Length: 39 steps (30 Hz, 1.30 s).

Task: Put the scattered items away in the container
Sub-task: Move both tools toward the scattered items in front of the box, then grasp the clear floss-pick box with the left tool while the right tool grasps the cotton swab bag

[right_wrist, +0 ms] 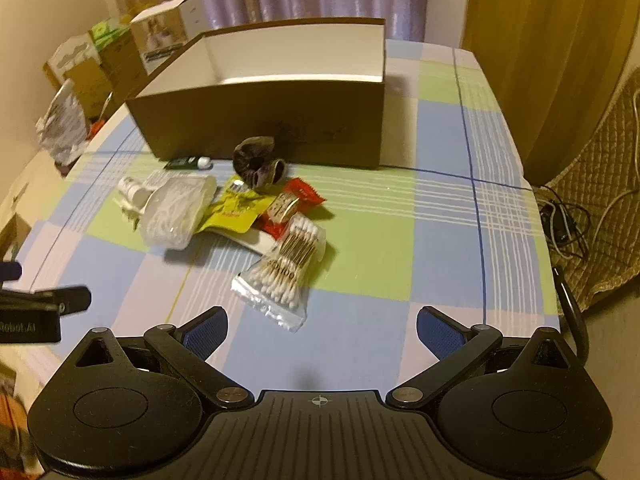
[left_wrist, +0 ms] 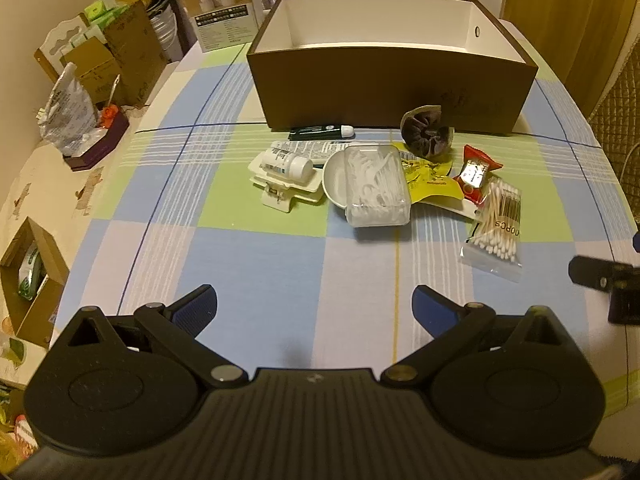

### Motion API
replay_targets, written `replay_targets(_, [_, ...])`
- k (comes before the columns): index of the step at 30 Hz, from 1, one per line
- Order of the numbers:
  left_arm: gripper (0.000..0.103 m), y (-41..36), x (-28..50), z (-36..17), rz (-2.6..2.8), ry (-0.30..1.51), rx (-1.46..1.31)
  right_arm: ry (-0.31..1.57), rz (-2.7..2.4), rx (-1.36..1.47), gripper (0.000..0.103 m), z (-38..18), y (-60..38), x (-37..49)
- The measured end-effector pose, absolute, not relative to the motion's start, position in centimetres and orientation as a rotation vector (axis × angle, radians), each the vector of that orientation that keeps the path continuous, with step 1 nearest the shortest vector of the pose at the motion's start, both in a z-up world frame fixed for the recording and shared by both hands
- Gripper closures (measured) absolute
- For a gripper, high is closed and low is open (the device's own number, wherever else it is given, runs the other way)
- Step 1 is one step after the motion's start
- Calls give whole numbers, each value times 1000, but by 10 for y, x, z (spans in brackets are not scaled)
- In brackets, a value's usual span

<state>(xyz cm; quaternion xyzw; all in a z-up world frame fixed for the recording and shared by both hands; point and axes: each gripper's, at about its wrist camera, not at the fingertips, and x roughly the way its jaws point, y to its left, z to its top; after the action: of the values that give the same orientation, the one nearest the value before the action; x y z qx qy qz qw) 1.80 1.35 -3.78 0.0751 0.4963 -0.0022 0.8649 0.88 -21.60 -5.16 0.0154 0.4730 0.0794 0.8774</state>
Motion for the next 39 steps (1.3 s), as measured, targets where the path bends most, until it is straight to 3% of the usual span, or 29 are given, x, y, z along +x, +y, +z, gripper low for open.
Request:
replay_targets(6, [1, 13, 28, -44, -53, 1036, 166, 914, 147, 114, 0, -57, -225, 15])
replay_targets(16, [5, 4, 61, -47, -163, 1018, 176, 1022, 108, 86, 0, -89, -232, 31])
replay_targets(25, [26, -1, 92, -59, -243, 1038, 143, 1071, 35, 157, 0, -101, -249, 42])
replay_targets(30, [47, 4, 108, -68, -268, 1054, 93, 1099, 1, 203, 0, -109, -252, 50])
replay_targets(39, [48, 1, 139, -81, -319, 1079, 91, 1099, -39, 225, 0, -116, -251, 63])
